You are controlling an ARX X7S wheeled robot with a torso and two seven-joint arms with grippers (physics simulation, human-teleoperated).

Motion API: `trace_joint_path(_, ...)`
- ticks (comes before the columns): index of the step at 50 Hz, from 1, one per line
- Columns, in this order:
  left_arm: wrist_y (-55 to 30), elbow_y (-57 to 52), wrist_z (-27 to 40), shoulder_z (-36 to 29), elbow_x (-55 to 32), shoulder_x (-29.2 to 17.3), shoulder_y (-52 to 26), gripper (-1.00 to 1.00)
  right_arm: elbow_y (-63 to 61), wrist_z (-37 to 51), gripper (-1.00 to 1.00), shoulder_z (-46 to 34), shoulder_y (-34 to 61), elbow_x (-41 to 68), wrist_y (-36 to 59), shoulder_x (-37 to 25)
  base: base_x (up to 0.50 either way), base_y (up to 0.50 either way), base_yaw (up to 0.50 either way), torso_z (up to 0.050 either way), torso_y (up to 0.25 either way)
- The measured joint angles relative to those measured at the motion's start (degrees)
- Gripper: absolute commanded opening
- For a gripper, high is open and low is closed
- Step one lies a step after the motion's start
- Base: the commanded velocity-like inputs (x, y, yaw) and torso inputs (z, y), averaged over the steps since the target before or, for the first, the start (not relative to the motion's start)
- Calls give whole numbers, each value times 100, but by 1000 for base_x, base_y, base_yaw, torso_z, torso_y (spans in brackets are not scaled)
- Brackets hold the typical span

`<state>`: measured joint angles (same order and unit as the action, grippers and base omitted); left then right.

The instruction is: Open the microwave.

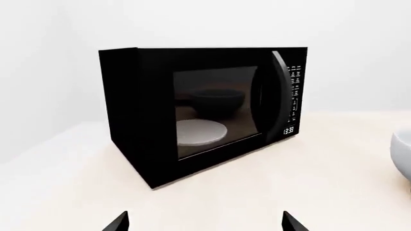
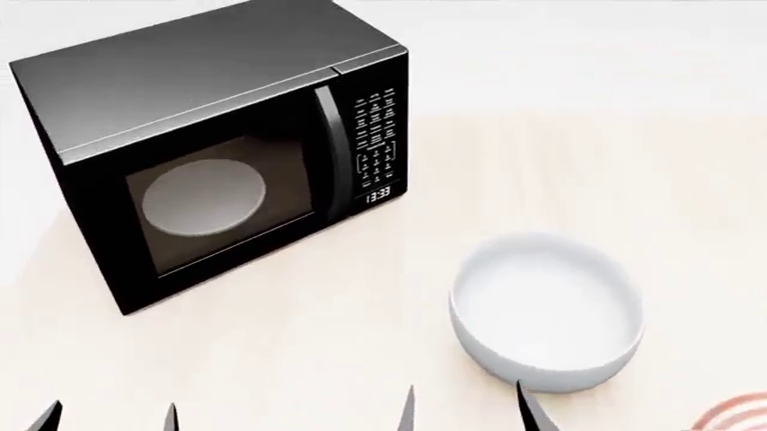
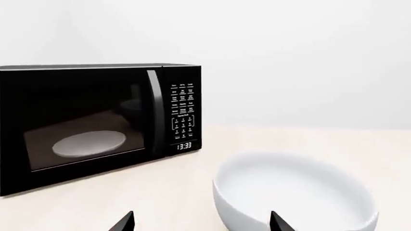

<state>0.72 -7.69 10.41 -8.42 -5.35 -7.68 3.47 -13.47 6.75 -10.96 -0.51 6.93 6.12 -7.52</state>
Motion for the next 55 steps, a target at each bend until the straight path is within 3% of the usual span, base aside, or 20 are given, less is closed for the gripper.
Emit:
trace_joint_path(18, -2, -6, 78, -83, -70, -90, -12, 100, 12, 79, 100, -100, 40, 77, -3, -68, 432, 361, 0, 0, 1)
trace_joint_path(28, 3, -28, 124, -134, -86, -128, -4, 100, -70, 105, 100, -133, 204, 193, 264, -118, 0, 0, 0, 0, -8)
trace_joint_path(55, 54, -3, 236, -264, -107, -214, -22, 100, -369, 150, 100, -334, 1536, 429, 1592, -142, 0, 0, 0, 3, -172)
